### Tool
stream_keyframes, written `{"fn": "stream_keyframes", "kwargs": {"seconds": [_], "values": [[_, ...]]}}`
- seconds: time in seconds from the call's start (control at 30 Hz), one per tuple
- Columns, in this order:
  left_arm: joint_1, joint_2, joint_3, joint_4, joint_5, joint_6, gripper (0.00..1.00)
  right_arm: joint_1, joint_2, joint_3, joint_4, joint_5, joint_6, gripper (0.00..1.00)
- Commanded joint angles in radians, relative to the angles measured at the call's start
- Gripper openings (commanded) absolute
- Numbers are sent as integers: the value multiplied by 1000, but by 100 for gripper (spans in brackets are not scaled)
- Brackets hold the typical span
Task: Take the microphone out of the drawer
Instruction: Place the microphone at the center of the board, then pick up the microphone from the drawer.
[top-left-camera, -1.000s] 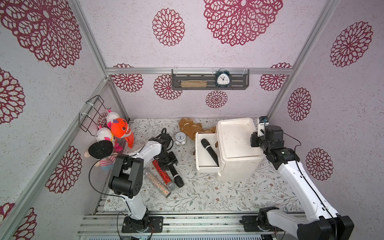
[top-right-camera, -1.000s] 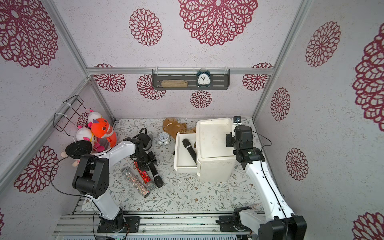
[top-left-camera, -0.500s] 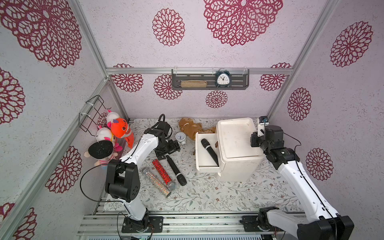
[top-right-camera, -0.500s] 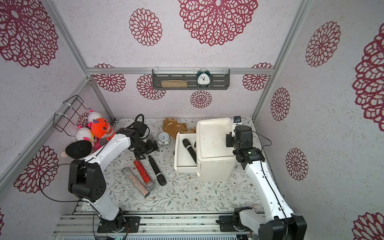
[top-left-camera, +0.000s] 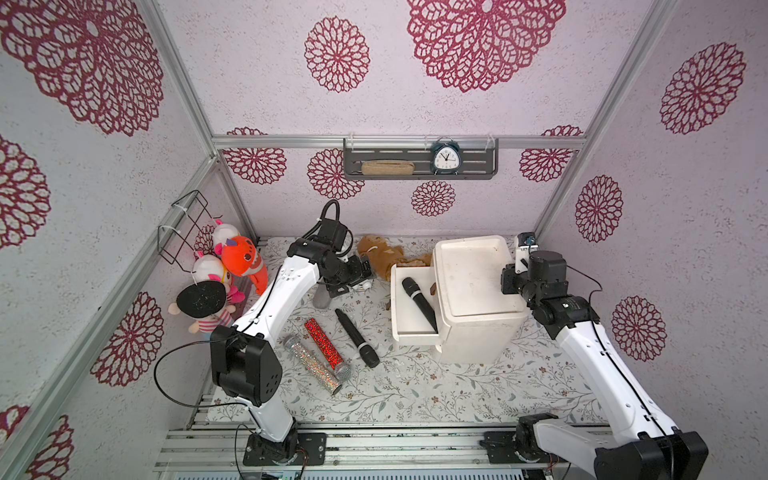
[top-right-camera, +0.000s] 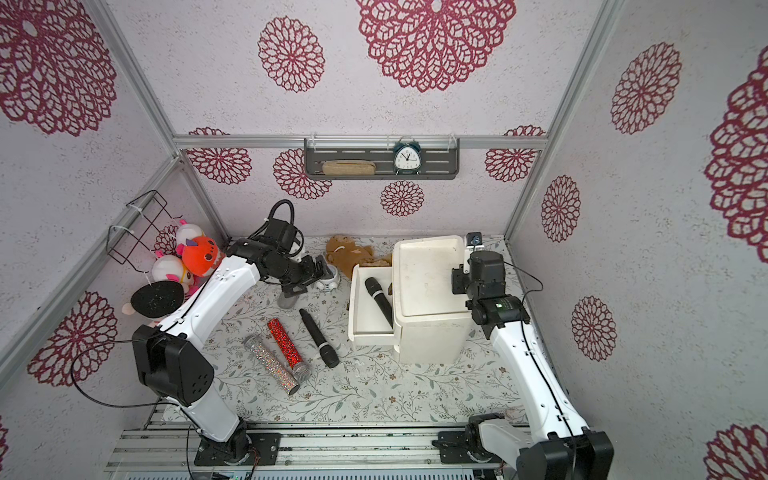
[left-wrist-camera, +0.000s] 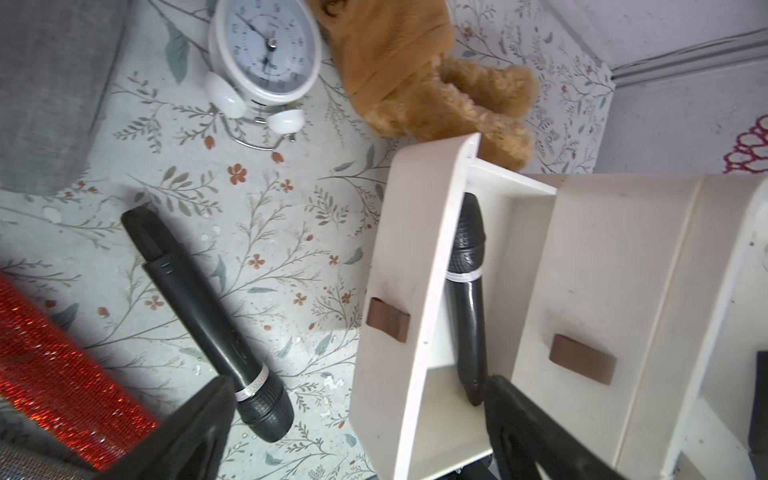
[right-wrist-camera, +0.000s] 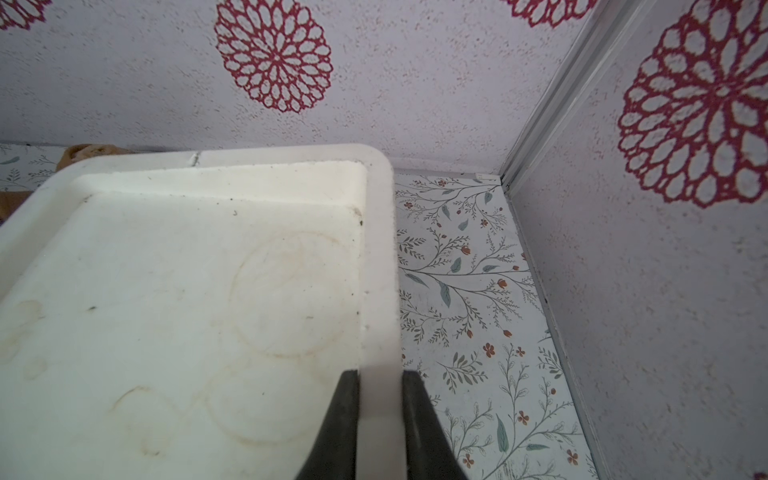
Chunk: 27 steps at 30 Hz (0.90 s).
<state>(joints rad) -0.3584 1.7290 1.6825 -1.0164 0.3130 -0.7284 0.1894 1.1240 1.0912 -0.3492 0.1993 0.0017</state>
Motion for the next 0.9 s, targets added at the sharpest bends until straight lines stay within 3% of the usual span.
{"fn": "stream_keyframes", "kwargs": {"seconds": [0.0, 0.6, 0.8, 0.87], "values": [[-47, 38, 46, -13, 17, 3, 97, 23, -10, 10, 107, 16, -20, 0], [-226, 288, 305, -47, 5, -109, 100, 23, -22, -11, 110, 27, -26, 0], [-236, 300, 268, 31, 45, -204, 78, 22, -23, -13, 112, 31, -31, 0], [-235, 300, 251, 58, 53, -232, 76, 22, -25, -13, 112, 29, -31, 0]]}}
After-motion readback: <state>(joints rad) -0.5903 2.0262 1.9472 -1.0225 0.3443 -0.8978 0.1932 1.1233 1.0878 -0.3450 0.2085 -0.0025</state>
